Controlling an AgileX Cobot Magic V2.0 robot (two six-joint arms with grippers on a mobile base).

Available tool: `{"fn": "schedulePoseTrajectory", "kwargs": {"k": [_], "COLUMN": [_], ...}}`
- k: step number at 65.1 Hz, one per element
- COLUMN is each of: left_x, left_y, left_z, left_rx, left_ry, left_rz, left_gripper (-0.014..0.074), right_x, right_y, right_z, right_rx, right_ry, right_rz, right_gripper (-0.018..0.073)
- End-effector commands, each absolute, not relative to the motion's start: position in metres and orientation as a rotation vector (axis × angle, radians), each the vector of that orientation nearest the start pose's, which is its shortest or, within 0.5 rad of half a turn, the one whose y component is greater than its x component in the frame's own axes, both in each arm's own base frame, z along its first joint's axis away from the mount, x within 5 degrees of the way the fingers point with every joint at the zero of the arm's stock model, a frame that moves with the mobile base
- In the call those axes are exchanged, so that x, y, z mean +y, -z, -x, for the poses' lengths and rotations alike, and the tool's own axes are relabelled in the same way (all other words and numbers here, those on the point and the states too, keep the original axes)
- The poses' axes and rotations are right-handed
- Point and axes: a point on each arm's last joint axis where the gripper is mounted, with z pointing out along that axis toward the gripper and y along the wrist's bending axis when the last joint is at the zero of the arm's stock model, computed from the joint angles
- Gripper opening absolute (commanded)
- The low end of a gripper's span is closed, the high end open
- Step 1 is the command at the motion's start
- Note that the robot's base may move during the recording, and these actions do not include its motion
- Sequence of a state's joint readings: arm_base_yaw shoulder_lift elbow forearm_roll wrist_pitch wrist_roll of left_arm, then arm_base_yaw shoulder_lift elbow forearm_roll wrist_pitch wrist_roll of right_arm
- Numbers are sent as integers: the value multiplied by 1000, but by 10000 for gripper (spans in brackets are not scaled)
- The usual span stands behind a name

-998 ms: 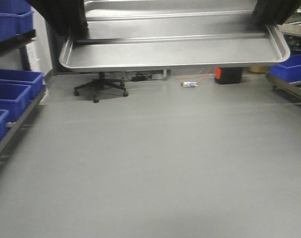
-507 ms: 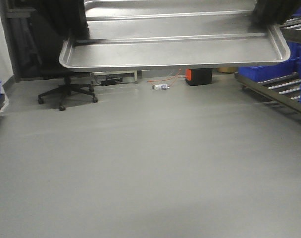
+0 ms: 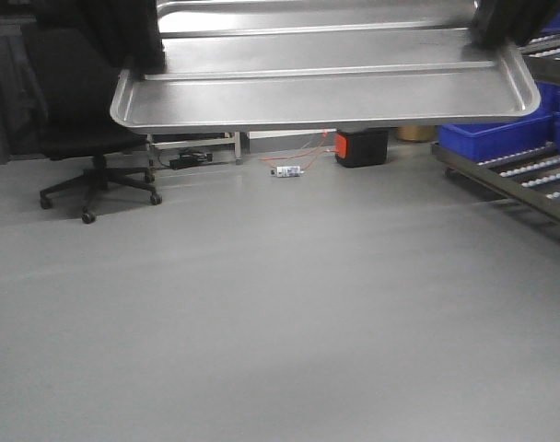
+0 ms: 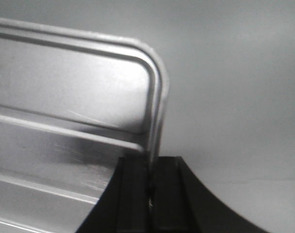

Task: Grab silver tray and place in blue box
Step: 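Hold the tray with both grippers while the base turns away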

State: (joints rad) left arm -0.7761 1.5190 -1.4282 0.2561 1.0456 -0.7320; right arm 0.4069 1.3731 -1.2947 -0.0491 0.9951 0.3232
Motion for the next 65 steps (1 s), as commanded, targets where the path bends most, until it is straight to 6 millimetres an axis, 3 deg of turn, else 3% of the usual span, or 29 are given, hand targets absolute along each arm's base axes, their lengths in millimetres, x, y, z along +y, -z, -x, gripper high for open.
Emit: {"fn": "schedulePoseTrajectory", "kwargs": {"k": [1, 65], "left_x": [-204, -205], "left_y": [-374, -372], "left_z": [-239, -239], "left_rx": [2497, 2504], "left_ry": [239, 256], "left_rz": [-166, -161], "left_gripper": [-105, -105], "right_x": [103, 103], "right_y": [-380, -380], "right_z": [-260, -260], "right_rx": [2440, 2438], "right_ry": [-201, -201], "right_rz": [152, 152], "right_gripper": [57, 57]}}
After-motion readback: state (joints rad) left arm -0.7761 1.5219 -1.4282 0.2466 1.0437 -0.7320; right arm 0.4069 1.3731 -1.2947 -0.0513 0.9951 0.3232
